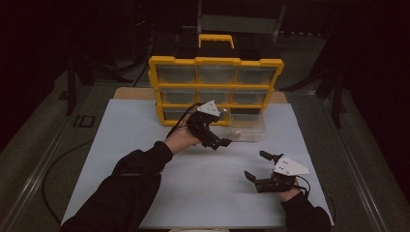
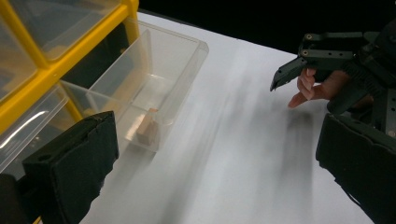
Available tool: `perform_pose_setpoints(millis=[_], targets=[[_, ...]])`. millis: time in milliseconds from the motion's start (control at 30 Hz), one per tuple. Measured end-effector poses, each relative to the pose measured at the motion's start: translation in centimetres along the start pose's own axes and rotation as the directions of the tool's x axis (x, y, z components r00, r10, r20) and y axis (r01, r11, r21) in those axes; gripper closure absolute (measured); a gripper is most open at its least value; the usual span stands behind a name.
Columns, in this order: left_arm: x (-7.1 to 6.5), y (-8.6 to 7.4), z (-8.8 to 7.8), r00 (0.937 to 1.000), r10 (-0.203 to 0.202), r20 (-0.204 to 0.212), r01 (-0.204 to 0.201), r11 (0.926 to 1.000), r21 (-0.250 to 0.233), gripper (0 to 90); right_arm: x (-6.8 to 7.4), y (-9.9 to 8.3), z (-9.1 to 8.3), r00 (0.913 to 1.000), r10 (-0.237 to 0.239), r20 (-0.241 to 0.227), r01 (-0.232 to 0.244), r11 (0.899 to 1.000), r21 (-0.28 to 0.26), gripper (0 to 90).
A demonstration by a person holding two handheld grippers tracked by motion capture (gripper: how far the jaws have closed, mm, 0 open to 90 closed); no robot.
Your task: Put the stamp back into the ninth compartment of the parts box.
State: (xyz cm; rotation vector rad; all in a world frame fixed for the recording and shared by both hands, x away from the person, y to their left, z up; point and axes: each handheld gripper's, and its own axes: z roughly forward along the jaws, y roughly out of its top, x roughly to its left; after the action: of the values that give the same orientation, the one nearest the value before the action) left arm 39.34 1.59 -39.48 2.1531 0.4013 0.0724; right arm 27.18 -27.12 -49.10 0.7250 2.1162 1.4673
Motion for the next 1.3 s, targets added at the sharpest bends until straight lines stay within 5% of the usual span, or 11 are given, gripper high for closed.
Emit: perform_pose_setpoints(millis=[1300], targets=[[-1.0,-8.6,-6.0,0.9945,-0.045,-0.094,0.042,0.9987,-0.028,0.1,0.2,0.1,0.1,0.9999,-0.011,0.003,0.011,1.0,0.006,8.7]])
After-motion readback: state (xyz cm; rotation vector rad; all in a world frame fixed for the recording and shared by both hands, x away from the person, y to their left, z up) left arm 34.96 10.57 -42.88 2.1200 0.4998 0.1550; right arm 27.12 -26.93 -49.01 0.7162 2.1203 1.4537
